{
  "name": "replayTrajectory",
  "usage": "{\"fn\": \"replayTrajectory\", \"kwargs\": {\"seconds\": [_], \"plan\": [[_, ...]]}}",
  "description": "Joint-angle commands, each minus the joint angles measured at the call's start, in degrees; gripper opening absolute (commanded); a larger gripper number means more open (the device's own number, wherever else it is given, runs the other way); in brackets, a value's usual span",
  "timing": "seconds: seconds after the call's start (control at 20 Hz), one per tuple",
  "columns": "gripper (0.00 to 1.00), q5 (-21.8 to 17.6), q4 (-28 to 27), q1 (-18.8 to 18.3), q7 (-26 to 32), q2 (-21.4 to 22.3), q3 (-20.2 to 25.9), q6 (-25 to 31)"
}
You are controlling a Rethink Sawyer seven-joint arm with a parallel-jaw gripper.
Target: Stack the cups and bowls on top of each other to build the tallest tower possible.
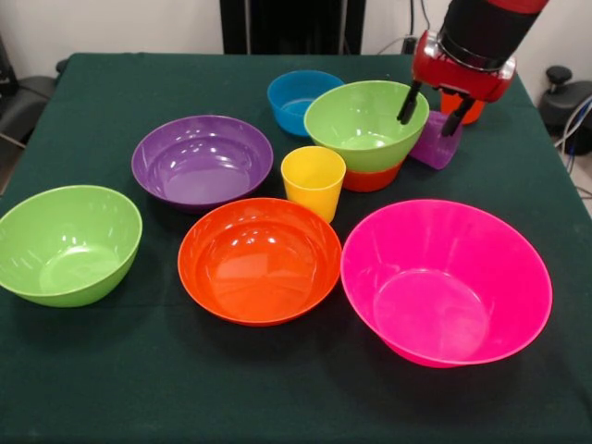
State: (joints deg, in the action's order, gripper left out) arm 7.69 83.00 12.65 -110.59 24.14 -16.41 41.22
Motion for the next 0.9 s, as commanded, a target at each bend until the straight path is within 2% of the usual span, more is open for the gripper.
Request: {"fn": "replayTrajectory", "kwargs": {"seconds": [0.05, 0.5, 0.9], "plan": [[1.0, 0.7, 1.1, -0.3, -5.8, -1.0, 7.2, 3.8], [1.0, 1.6, -1.0, -0.2, -6.2, -0.8, 7.5, 7.0], [1.0, 2.5, 2.2, 0.4, -6.6, 2.4, 7.6, 7.2]]}}
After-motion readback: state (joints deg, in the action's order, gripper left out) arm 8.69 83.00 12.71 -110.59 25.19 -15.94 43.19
